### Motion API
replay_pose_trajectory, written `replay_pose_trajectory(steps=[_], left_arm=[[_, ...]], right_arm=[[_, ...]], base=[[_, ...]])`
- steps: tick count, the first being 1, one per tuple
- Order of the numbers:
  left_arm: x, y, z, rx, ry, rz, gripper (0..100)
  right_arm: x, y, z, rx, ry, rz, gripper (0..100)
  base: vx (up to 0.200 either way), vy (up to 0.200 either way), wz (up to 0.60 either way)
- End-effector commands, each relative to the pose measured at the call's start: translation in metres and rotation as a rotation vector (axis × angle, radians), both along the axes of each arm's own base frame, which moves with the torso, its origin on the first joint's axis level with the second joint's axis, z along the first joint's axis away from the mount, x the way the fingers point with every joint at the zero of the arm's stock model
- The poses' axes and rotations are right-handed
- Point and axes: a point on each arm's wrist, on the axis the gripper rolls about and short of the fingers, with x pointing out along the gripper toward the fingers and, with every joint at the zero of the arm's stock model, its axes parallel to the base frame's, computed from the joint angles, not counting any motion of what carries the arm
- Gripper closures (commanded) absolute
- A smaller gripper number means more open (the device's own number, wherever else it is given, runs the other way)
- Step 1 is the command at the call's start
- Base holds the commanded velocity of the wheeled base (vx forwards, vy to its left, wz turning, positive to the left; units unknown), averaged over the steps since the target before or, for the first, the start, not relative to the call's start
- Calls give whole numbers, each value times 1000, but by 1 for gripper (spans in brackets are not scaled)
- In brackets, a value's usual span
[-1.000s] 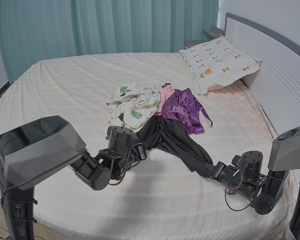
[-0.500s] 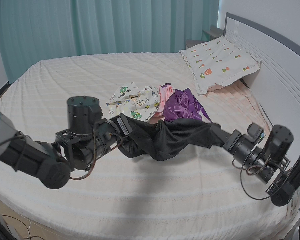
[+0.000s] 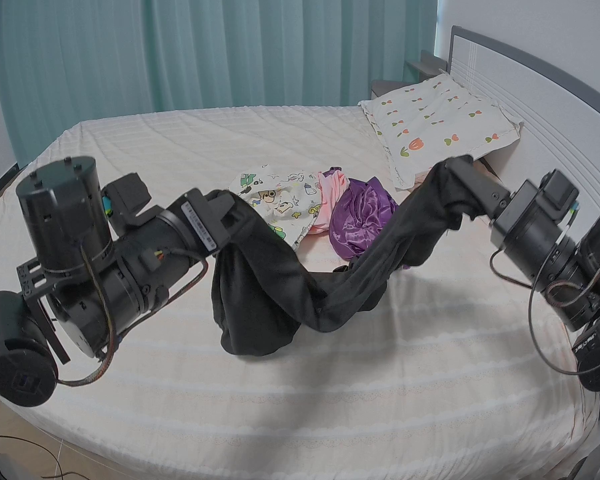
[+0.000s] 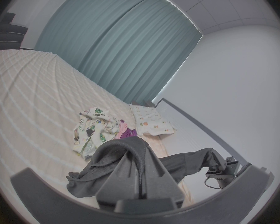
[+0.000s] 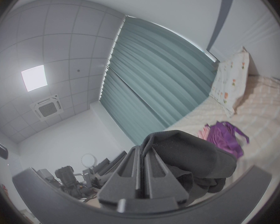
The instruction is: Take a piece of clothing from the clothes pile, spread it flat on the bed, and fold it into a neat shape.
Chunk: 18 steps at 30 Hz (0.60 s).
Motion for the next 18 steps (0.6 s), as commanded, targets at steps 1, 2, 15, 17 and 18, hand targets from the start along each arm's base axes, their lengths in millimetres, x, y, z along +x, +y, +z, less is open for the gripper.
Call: replay_pose_trajectory(steps=[1,2,15,17,18], left_arm=[[-10,1,-43,96,124,-20,100],[-8,-1,-48,104,138,-20,100],[-10,-15,-89,84,254,-64,100],[-8,-15,-98,89,276,-68,100],[-7,-15,-100,79,286,-65,100]], right_arm=[[16,24,-75,-118,259,41,100],[18,27,-82,-125,267,40,100],[12,32,-106,-104,358,34,100],[12,32,-107,-105,364,26,100],[12,31,-108,-107,368,23,100]], base=[[0,0,0],[0,0,0],[0,0,0],[0,0,0],[0,0,0]])
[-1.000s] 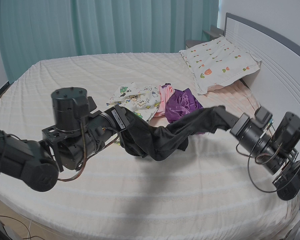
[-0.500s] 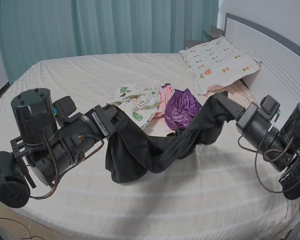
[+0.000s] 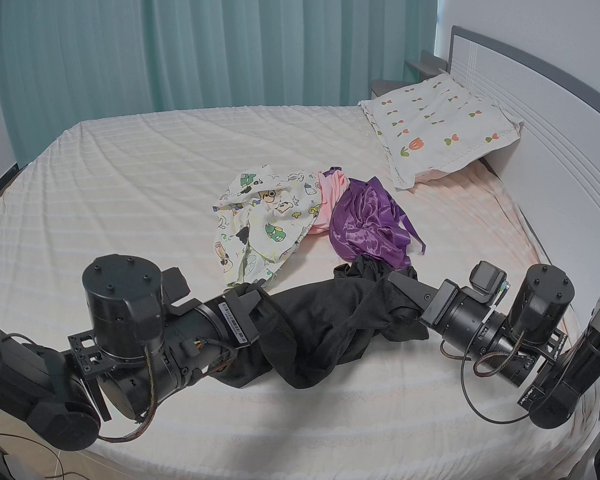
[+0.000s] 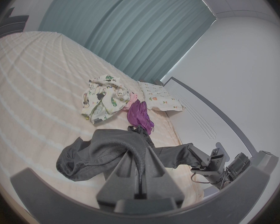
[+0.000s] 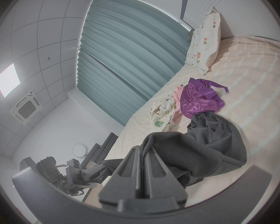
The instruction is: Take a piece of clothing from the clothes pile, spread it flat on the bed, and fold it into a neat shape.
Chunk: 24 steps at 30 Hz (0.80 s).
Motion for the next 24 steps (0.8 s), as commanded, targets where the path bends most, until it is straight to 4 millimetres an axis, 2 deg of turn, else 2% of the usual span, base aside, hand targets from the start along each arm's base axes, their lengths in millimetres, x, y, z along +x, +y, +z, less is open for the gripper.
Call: replay_pose_trajectory(steps=[1,3,10,22,24], left_arm=[[5,-2,-23,33,66,1,100],[3,-1,-24,-23,81,5,100],[-3,4,-32,-9,112,0,100],[-2,4,-32,-6,106,7,100],[-2,7,-33,-5,112,16,100]], right_arm=[[1,0,-8,-14,22,-10,100],[-1,-2,-10,-20,31,-13,100],[0,-5,-16,-38,52,-54,100],[-2,-4,-13,-36,43,-56,100],[-2,-4,-13,-37,42,-56,100]], base=[[0,0,0],[-200,0,0],[-200,0,0],[0,0,0],[0,200,0]])
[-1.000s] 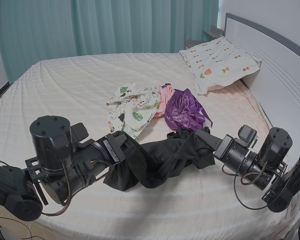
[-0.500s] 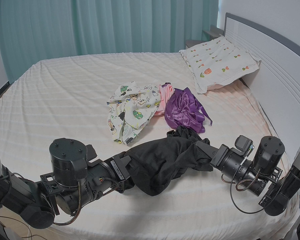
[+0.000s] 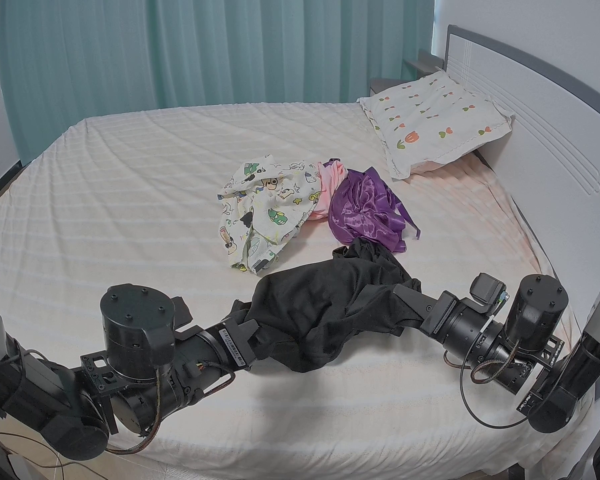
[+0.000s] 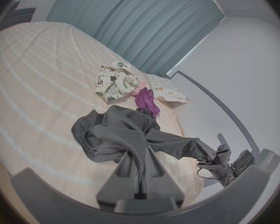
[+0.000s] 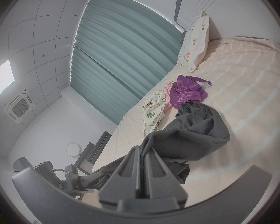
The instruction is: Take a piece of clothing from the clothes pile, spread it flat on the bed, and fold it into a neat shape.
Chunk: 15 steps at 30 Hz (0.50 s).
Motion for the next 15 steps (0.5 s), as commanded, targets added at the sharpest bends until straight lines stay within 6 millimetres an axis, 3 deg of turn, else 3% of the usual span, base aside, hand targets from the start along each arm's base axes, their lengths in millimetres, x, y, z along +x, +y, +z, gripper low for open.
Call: replay_pose_trajectory(steps=[1,15], left_arm=[[2,4,-1,-1,7,14,100],[3,9,10,-26,-26,31,100]], right_arm=[[0,0,1,6,-10,2,100],[-1,0,4,3,-27,-21,100]], base=[[0,200,0],[0,200,0]])
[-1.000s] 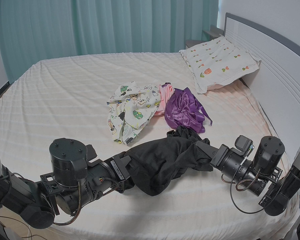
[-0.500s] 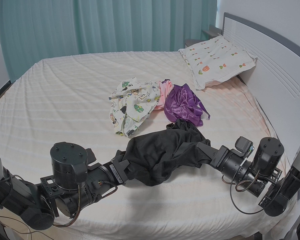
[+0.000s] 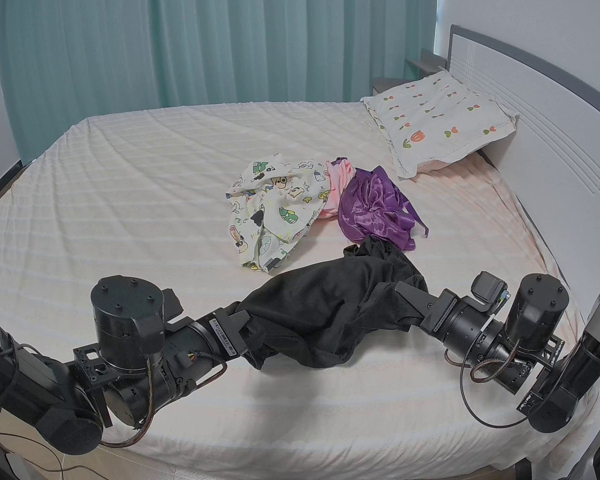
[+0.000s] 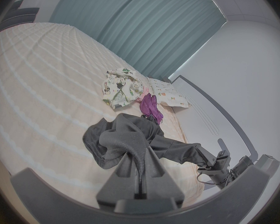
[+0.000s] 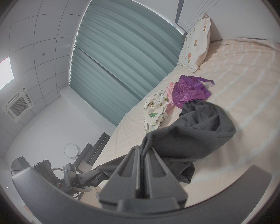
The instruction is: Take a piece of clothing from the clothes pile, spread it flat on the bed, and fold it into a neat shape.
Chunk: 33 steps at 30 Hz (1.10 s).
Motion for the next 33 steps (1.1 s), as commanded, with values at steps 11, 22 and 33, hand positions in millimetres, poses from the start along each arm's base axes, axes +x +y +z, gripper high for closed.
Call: replay_pose_trajectory(steps=[11,22,33], left_arm=[[-4,3,9,-23,-23,-3,100],[-6,4,13,-31,-36,-5,100],[-7,5,16,-32,-44,-5,100]], right_arm=[[-3,2,4,14,-17,11,100],[-5,2,8,21,-27,14,100],[-6,2,8,21,-27,18,100]], base=[[0,200,0],[0,200,0],[0,200,0]])
